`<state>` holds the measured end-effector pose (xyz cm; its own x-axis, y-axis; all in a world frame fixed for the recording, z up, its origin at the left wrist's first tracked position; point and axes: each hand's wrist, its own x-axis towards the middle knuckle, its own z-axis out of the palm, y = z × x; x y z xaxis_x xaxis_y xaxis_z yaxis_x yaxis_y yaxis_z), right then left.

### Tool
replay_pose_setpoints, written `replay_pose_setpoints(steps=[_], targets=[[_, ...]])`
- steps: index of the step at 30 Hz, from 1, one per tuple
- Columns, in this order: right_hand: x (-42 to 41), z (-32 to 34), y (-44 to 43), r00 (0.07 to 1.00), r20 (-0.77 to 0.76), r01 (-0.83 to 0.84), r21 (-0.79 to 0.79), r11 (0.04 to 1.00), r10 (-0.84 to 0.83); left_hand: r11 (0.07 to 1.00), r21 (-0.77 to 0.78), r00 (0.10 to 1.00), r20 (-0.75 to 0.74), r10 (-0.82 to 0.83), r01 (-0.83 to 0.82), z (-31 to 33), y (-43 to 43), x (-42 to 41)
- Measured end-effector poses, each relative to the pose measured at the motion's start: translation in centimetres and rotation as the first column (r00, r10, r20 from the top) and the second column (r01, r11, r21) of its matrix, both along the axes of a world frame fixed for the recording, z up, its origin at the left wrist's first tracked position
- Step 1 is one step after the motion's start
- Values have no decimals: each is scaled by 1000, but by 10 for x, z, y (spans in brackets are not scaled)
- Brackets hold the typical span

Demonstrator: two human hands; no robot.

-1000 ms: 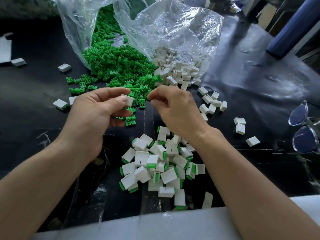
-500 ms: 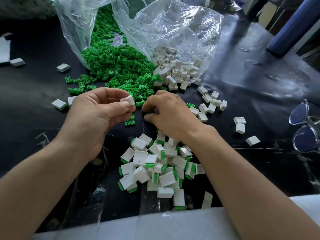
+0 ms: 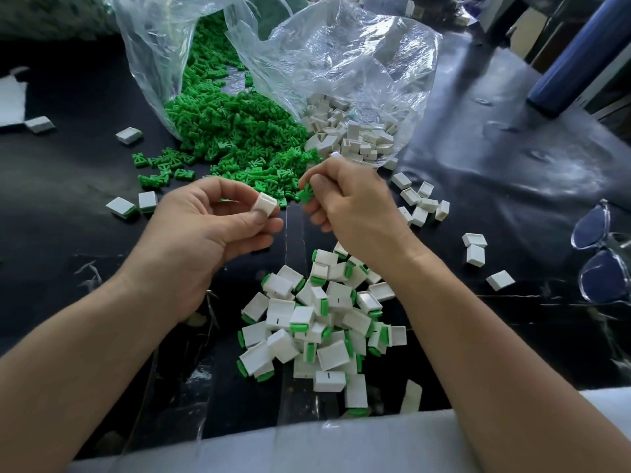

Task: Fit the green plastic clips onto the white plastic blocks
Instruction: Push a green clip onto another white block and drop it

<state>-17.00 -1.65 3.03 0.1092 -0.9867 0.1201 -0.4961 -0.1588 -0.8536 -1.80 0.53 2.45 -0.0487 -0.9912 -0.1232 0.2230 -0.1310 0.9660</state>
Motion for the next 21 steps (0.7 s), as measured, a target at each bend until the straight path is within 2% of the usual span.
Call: replay_pose_setpoints(steps=[3,7,12,18,21], targets=[[2,3,5,997,74,-30,10,1000,29,1000,-4,1000,5,-5,5,1,0,0],[6,5,9,1000,1,-7,-17,1000,7,1000,-17,999,35,-21,22,1,1,1],[5,9,11,999,44,17,-49,999,-14,999,0,998,20,-54,54,-1,1,1],[4,7,11,986,155,-69,4,998,67,998,3,998,3,-62,62,0,2,0],[4,5,11,985,153,-72,-23,997,75,998,0,998,3,-62,62,0,2,0]])
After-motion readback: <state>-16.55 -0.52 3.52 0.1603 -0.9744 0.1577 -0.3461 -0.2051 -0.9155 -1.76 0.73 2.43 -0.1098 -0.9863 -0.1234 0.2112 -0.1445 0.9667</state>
